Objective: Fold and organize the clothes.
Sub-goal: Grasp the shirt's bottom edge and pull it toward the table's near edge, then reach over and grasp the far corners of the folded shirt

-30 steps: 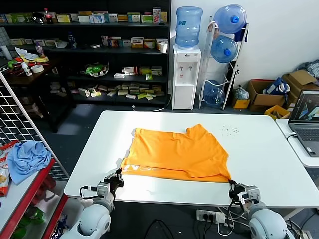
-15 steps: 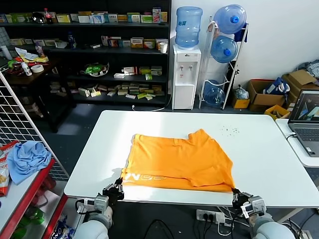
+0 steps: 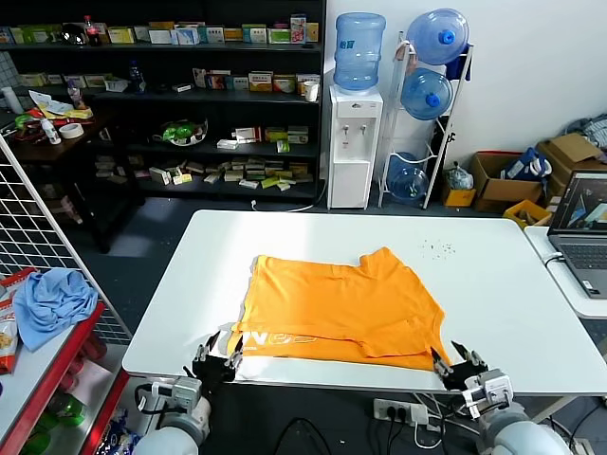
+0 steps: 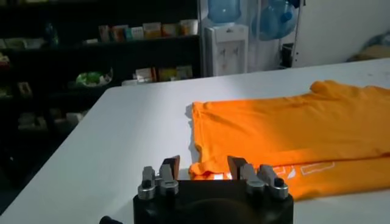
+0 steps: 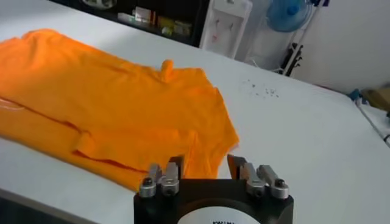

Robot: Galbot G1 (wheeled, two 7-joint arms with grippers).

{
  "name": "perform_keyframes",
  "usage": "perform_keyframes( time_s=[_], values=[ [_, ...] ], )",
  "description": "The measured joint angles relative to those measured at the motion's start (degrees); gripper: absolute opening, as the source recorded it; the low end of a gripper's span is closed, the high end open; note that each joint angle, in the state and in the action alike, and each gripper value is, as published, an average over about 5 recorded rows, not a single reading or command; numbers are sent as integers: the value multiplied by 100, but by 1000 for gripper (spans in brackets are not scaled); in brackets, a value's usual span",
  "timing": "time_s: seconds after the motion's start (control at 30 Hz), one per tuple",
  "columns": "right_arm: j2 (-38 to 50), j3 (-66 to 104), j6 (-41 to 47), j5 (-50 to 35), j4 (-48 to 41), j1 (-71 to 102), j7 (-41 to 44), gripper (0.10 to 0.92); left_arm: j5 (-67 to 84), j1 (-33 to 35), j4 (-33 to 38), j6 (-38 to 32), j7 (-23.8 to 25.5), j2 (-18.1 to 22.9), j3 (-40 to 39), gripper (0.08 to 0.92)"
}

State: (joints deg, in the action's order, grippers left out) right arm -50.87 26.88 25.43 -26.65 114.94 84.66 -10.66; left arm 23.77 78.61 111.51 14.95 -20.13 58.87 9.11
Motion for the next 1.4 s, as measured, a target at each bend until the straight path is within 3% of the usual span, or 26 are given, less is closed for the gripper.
perform_keyframes(
  time_s=[0.17, 0.3, 0.9, 1.4],
  values=[
    [38, -153, -124, -309, -430, -681, 85, 781, 78, -461, -181, -158, 97, 17, -95, 789],
    [13, -342, -123, -544, -950, -1374, 239, 820, 214, -1062, -567, -254, 195, 95, -246, 820],
    [-485, -1056, 139, -605, -3446, -3825, 1162, 823, 654, -3879, -3466, -42, 756, 968, -1208, 823],
    [-1032, -1372, -170, -172, -4916, -4687, 1863, 823, 527, -4850, -5099, 343, 1125, 1472, -1347, 823]
  ],
)
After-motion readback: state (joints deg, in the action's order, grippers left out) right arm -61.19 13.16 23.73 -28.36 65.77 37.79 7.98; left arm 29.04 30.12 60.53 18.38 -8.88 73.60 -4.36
